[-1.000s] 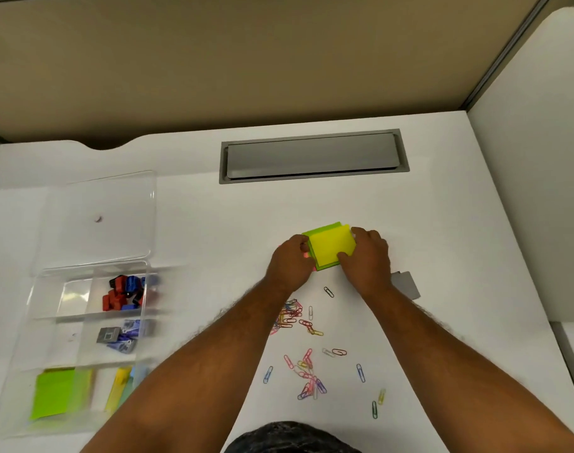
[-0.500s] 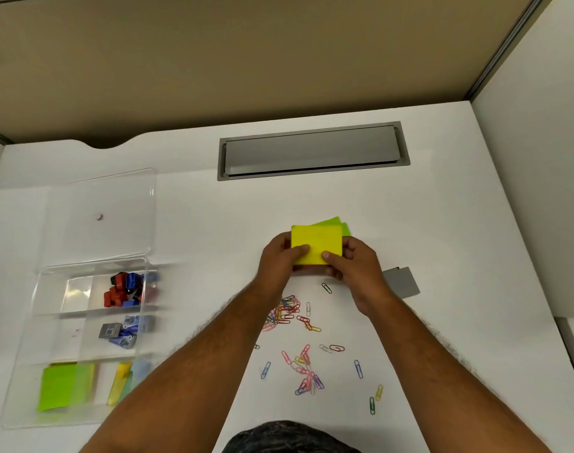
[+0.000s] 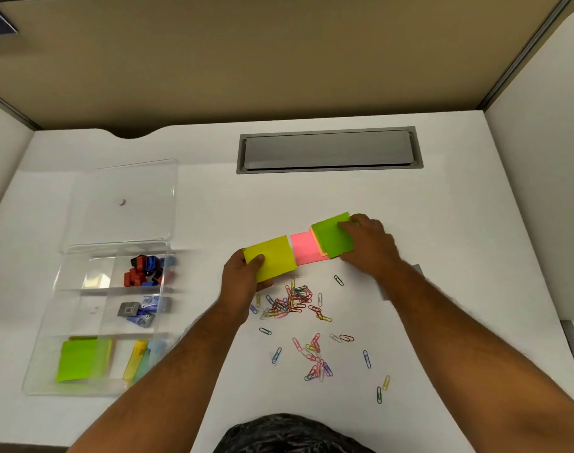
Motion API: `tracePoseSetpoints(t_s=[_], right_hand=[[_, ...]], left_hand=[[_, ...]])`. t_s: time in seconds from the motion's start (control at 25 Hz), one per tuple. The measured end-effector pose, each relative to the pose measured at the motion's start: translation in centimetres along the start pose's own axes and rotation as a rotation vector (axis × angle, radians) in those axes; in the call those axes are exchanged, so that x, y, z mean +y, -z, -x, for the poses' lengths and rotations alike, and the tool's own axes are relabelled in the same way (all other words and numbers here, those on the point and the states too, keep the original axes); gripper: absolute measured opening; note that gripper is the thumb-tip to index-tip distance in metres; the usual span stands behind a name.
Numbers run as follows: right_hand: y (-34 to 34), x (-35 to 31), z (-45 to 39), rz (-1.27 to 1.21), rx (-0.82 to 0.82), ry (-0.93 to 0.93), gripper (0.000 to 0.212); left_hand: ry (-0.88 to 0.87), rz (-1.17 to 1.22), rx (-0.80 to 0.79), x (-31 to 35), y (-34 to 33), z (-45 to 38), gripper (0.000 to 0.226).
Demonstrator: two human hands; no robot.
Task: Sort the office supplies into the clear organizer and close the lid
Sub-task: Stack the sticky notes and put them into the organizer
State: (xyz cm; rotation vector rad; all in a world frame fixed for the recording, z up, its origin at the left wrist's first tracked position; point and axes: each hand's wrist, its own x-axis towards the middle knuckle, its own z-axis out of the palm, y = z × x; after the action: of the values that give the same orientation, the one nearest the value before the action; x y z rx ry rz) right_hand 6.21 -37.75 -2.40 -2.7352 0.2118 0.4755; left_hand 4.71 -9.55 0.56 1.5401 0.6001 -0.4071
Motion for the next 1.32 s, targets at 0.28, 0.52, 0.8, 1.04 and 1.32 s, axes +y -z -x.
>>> tracePoseSetpoints(t_s=[0.28,0.52,0.8,1.04,1.32], right_hand=[[1.4,-0.7,-1.3,0.207,-0.082,0.089,0.063],[1.9,-1.6,-0.1,0.178,0.069,0.092,0.024],[1.8,-6.0,3.2,-0.430,0.404,0.062,0.024],[0.0,-18.3,8.1,-1.374,-0.035,-0.116,0.022],[-6.6,-32.2,12.6,-1.793,-0.483,-0.211,0.046]], left_hand=[[-0.013,-0.002,-0.020,0.0,1.3,0.8,0.035],[-0.025,0.013,-0.027,0.2,2.8,1.3,0.033],[-0.074,0.043,-0.048,0.3,5.6,2.2,0.034],[-0.197,-0.053,-0.011,1.1,13.1,3.9,0.021],[-0.295,-0.286,0.122,0.0,31.0,6.4,0.026]])
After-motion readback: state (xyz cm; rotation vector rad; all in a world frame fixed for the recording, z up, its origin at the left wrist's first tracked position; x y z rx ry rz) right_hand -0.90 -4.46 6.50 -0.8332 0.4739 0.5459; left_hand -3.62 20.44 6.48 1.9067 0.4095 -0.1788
